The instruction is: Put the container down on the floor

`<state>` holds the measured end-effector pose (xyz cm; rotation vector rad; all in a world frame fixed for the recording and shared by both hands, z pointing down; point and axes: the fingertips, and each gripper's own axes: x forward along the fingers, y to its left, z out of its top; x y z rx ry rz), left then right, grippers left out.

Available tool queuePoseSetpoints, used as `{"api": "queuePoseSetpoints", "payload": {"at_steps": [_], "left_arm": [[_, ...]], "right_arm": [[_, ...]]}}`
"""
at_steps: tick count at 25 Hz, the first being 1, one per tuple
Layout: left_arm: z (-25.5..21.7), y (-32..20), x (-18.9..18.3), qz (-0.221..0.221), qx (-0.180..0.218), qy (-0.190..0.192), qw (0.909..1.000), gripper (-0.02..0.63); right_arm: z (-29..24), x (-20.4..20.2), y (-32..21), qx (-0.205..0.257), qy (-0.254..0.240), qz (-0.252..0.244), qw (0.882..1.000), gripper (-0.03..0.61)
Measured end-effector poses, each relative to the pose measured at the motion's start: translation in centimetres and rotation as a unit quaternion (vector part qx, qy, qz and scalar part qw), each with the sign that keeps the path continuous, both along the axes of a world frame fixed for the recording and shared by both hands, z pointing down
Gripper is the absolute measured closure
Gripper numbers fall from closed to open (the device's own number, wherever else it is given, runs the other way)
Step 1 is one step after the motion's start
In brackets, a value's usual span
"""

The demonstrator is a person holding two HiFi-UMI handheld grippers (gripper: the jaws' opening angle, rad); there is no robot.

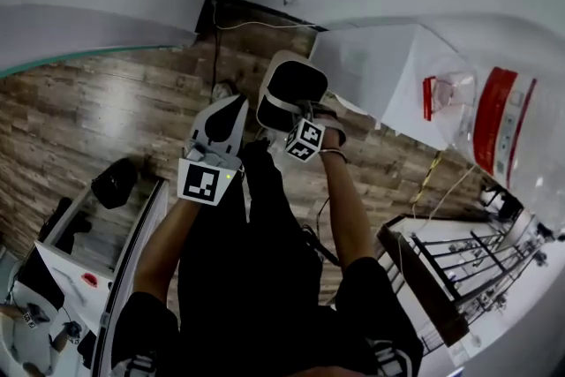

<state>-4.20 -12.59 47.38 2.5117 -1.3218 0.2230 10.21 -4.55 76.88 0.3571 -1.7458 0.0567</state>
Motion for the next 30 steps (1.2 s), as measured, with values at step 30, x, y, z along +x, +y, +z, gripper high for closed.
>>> {"api": "queuePoseSetpoints", "payload": {"at_steps": [30], "left_arm": [[13.8, -5.8, 1.1, 0.042, -0.044, -0.005, 0.9982, 0.584]], "right_arm": [[21.9, 6.0, -11.0, 0.001, 0.103, 0.01, 0.995, 0.545]]}}
